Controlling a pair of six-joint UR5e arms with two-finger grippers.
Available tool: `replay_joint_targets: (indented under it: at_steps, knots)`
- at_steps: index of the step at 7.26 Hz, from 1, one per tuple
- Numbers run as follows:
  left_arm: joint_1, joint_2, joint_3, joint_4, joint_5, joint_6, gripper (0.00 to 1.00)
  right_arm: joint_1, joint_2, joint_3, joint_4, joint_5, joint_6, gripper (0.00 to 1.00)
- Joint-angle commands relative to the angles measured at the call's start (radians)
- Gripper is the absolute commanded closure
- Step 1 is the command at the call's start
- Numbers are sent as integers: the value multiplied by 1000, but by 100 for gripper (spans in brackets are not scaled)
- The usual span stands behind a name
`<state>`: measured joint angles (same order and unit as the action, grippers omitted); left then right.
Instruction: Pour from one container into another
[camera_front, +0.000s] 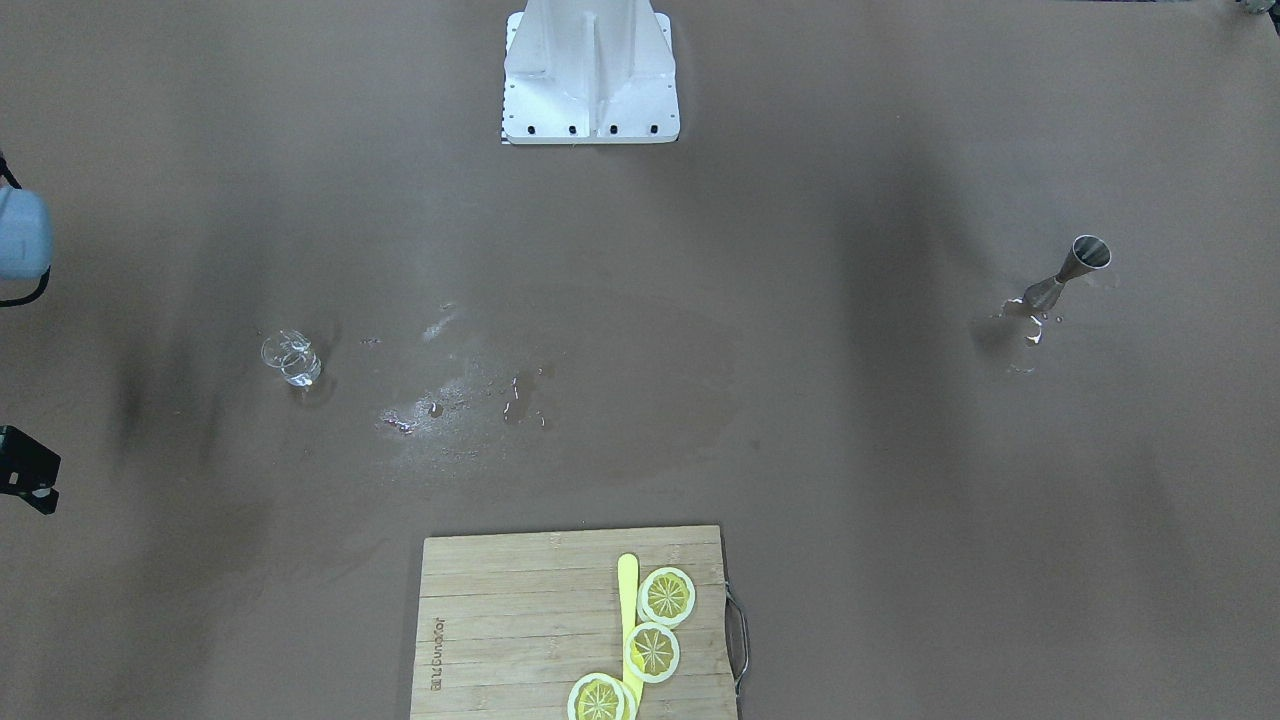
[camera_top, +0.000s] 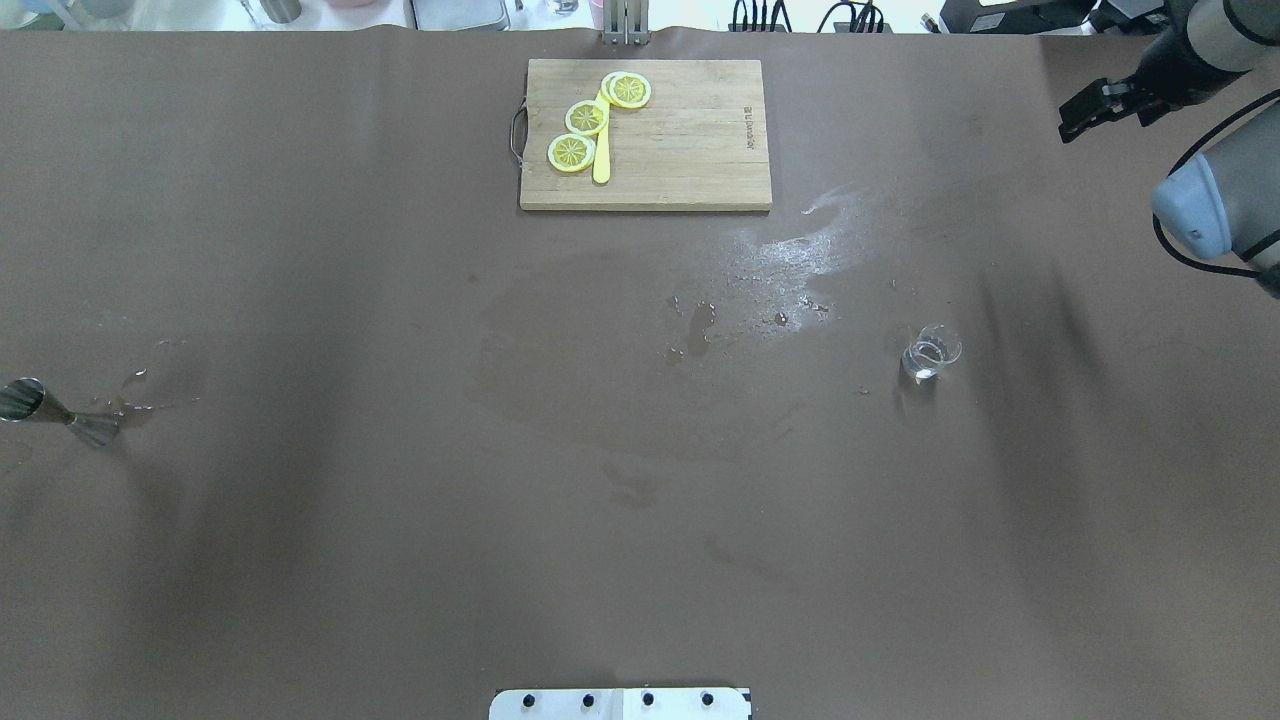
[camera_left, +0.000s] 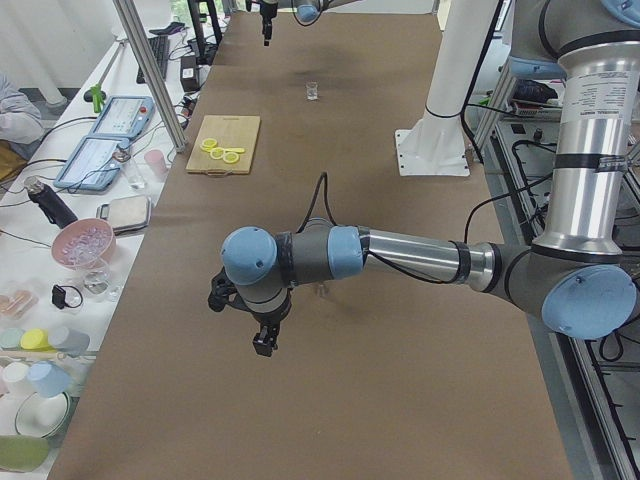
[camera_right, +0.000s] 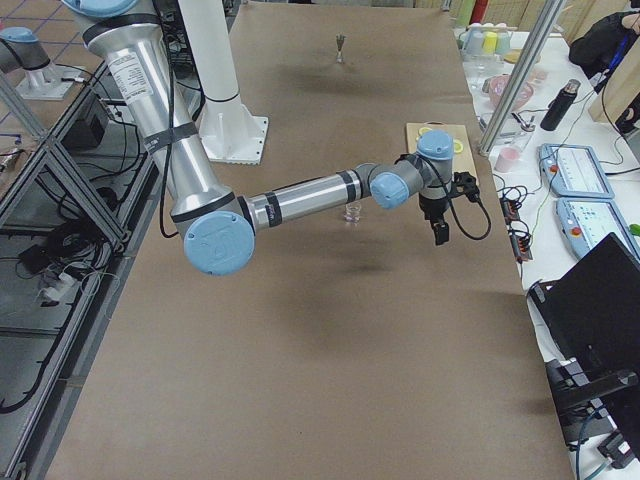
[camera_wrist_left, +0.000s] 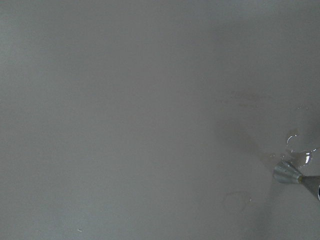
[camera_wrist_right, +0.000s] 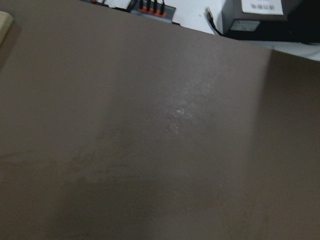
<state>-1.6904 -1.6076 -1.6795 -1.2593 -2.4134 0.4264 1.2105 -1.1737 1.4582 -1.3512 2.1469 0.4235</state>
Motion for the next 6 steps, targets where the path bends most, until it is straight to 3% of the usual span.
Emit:
replay_joint_targets:
  at_steps: [1,3,5,6]
  knots:
    - [0,0,0,0,0,0,2,33,-49,25,-117,76,-8,0]
    - [-2,2,1,0,0,0,2,55,-157,86,-118,82,-53,0]
    - [-2,2,1,0,0,0,2,130,-211,85,-134,91,-254,0]
    - [-2,2,3,0,-1,0,2,168,-222,90,-214,97,-279,0]
